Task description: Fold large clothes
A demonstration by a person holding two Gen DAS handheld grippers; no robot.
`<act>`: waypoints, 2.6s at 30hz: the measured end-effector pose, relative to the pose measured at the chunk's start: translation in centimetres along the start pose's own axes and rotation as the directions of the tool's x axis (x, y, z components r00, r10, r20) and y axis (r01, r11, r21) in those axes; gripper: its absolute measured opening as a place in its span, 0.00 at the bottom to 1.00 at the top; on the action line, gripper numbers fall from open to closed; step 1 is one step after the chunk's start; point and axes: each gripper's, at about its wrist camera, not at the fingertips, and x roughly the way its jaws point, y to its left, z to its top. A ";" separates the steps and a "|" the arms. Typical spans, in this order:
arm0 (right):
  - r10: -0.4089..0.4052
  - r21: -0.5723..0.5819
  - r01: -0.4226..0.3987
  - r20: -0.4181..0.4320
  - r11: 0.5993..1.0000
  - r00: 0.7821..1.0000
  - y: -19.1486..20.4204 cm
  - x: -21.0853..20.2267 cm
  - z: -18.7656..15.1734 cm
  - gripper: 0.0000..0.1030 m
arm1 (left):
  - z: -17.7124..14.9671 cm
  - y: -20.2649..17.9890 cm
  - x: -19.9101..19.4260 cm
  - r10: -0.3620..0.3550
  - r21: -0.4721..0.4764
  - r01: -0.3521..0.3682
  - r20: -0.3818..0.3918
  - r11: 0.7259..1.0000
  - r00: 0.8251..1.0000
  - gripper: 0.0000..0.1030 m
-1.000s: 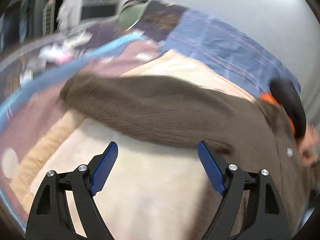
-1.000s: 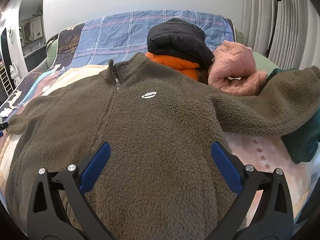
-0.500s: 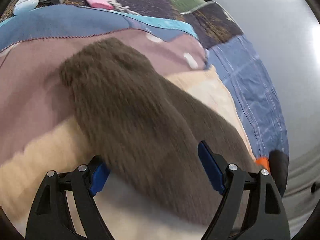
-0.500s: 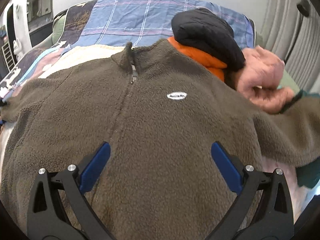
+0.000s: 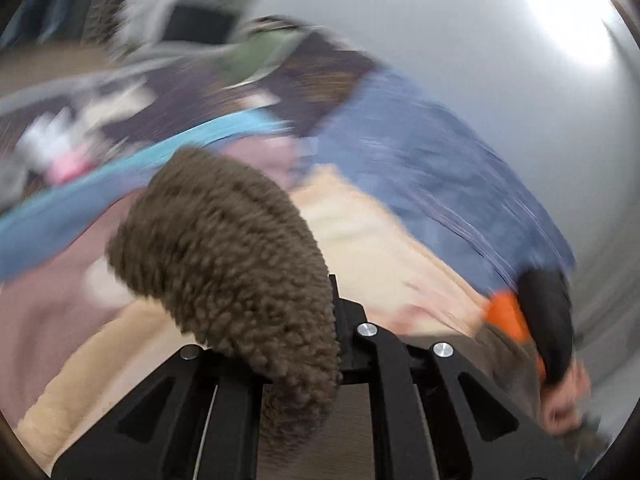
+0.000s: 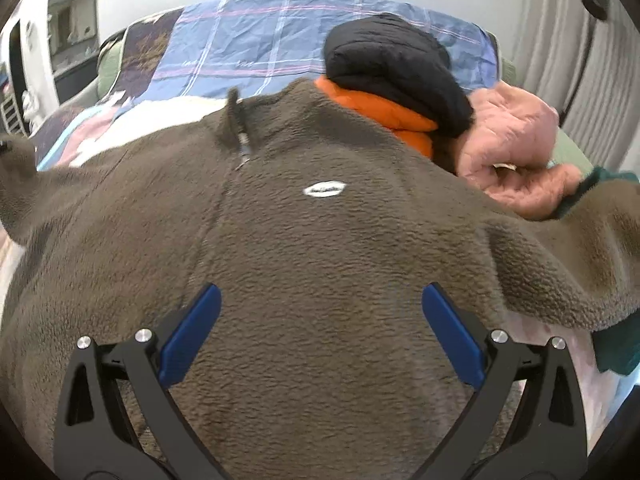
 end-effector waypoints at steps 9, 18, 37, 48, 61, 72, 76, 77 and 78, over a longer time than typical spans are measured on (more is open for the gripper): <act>-0.046 0.086 0.044 0.023 0.995 0.999 -5.1 -2.2 -1.7 0.98 | -11.6 -26.1 3.0 -0.349 0.333 0.441 -0.302 0.833 0.887 0.16; -0.013 0.133 0.006 0.046 0.991 0.999 -9.1 -3.6 -3.2 0.98 | -19.4 -28.4 3.4 -0.326 0.323 0.509 -0.479 0.798 0.815 0.65; 0.288 0.151 -0.257 -0.238 0.954 0.928 3.0 12.9 6.8 0.34 | -18.1 -9.9 3.1 0.115 0.451 0.020 -0.270 0.892 0.956 0.84; 0.180 0.109 -0.162 -0.182 0.981 0.967 -1.4 10.1 9.3 0.44 | -17.5 -7.3 6.0 0.253 0.416 -0.133 -0.247 0.899 0.935 0.85; 0.222 -0.055 -0.221 0.019 0.974 0.975 0.4 4.2 6.8 0.33 | -17.1 -12.2 -2.8 -0.010 0.437 0.122 -0.251 0.891 0.968 0.42; 0.180 -0.090 -0.188 -0.097 0.978 0.979 1.0 6.8 2.3 0.48 | -21.5 -17.1 8.8 0.048 0.484 0.115 -0.311 0.868 0.949 0.46; 0.153 0.111 -0.165 0.116 0.980 0.981 -7.8 -0.7 3.0 0.49 | -21.4 -16.6 8.3 0.009 0.459 0.145 -0.316 0.877 0.949 0.49; 0.100 0.173 -0.132 0.183 0.976 0.978 -11.0 -2.8 3.0 0.51 | -21.5 -16.8 8.3 0.021 0.474 0.136 -0.311 0.870 0.950 0.49; 0.036 0.238 -0.092 0.230 0.967 0.973 -14.0 -4.2 3.3 0.56 | -21.7 -17.0 8.4 0.032 0.489 0.128 -0.305 0.863 0.952 0.50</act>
